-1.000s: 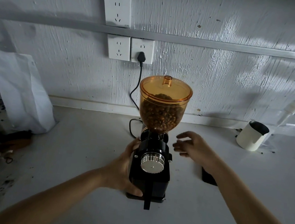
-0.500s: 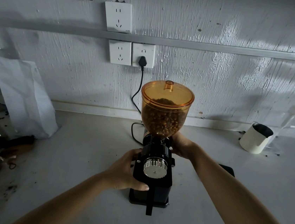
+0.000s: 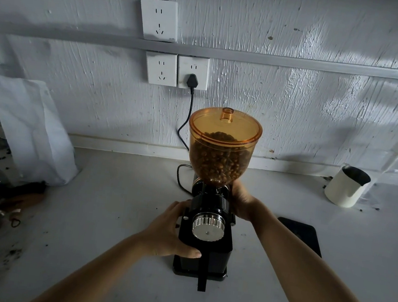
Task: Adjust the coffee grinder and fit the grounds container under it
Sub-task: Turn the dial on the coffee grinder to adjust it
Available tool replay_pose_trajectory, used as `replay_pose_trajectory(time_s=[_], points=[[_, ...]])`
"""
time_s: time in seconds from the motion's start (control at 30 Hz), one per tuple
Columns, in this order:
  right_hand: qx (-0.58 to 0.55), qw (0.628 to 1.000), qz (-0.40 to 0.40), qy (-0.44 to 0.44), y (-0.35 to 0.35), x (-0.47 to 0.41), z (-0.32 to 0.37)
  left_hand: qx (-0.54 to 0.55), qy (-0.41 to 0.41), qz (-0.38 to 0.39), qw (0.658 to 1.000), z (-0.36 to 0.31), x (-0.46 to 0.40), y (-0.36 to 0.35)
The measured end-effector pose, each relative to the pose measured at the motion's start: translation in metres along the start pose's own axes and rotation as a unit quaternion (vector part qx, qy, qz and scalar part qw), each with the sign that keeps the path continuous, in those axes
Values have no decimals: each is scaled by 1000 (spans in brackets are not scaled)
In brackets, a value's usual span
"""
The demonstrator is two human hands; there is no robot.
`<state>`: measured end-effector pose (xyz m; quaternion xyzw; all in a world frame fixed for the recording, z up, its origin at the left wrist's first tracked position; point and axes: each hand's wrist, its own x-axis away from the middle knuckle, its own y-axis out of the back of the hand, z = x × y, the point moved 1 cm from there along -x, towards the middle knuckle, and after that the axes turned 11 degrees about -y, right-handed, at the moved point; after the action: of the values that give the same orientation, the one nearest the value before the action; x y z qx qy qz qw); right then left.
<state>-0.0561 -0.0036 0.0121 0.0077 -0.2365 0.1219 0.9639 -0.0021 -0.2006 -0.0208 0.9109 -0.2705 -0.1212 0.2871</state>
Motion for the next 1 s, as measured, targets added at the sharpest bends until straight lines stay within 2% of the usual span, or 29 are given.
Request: replay_pose_trajectory(time_s=[0.27, 1.0], points=[[-37, 999, 0, -1, -1, 0, -9, 3, -4, -1, 1000, 0, 0, -1], [-27, 999, -47, 3, -3, -10, -32, 8, 4, -11, 1000, 0, 1, -3]])
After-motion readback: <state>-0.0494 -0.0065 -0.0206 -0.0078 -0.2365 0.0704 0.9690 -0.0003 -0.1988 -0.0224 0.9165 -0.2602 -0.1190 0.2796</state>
